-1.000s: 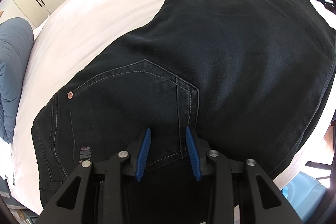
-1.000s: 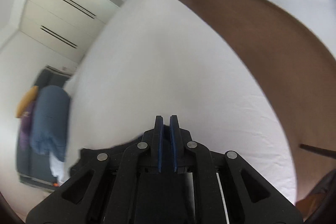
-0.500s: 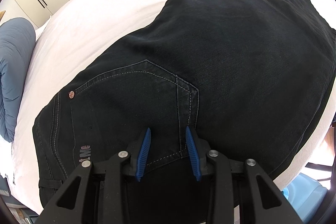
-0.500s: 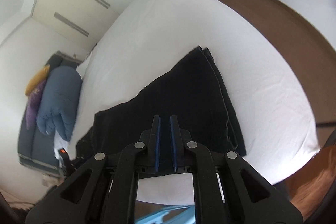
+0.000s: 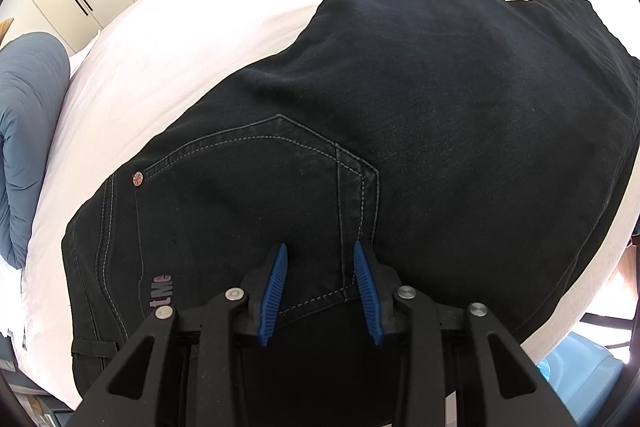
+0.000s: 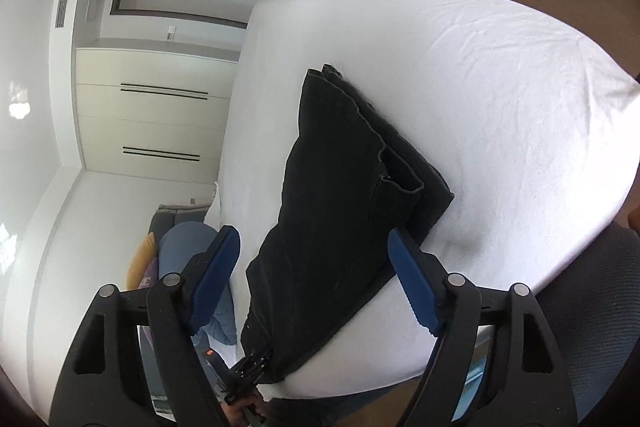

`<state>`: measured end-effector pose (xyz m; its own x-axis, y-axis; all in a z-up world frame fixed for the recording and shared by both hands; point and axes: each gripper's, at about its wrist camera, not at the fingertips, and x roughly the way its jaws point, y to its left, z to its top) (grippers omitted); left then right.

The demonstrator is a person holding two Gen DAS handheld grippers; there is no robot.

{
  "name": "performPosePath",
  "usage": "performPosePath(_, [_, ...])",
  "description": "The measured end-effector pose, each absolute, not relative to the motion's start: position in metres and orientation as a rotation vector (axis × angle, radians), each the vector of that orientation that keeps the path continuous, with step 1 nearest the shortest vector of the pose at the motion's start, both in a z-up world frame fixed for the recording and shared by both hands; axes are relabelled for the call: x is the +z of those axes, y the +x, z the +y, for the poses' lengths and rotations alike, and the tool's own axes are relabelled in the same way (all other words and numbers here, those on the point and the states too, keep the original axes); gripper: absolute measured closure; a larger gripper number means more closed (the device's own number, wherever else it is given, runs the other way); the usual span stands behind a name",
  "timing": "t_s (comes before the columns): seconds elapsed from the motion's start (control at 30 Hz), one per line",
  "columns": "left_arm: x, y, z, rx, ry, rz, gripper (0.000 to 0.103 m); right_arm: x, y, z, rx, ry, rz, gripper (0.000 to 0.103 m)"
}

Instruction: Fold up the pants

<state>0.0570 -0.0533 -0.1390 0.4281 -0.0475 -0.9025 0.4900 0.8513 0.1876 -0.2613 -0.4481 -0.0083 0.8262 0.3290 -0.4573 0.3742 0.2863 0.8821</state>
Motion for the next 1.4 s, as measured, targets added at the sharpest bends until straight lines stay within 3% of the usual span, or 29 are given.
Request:
performPosePath(0.13, [-0.139,0.056,-0.055,-0.351,0.467,1.087,0.066,-0.025,-0.258,-0.449,-0.081,1.343,0.682,0.027])
performPosePath(0.27, [-0.138,0.057,-0.057,-0.35,0.466,1.087,0.066,-0.036,-0.253,-0.448,-0.095,1.338,0.69,0.032])
performPosePath(0.33, [-0.138,0.057,-0.057,-0.351,0.466,1.087,0.066,-0.042,-0.25,-0.45,-0.097,1.356,0.673,0.039])
performPosePath(0.53, [-0.138,0.058,-0.058,-0.349,0.471,1.089,0.066,-0.059,-0.234,-0.454,-0.099,1.409,0.643,0.067])
performPosePath(0.67, [-0.138,0.059,-0.058,-0.35,0.47,1.089,0.066,-0.062,-0.232,-0.454,-0.161,1.383,0.658,0.099])
performPosePath(0.83, [-0.135,0.06,-0.056,-0.301,0.471,1.07,0.046,-0.061,-0.236,-0.453,-0.24,1.348,0.647,0.101])
performPosePath(1.17, [-0.135,0.064,-0.048,-0.288,0.443,1.059,0.038,-0.063,-0.232,-0.456,-0.287,1.341,0.652,0.102])
performPosePath(1.4, [-0.138,0.067,-0.034,-0.265,0.372,1.04,0.023,-0.071,-0.237,-0.457,-0.247,1.344,0.613,0.103])
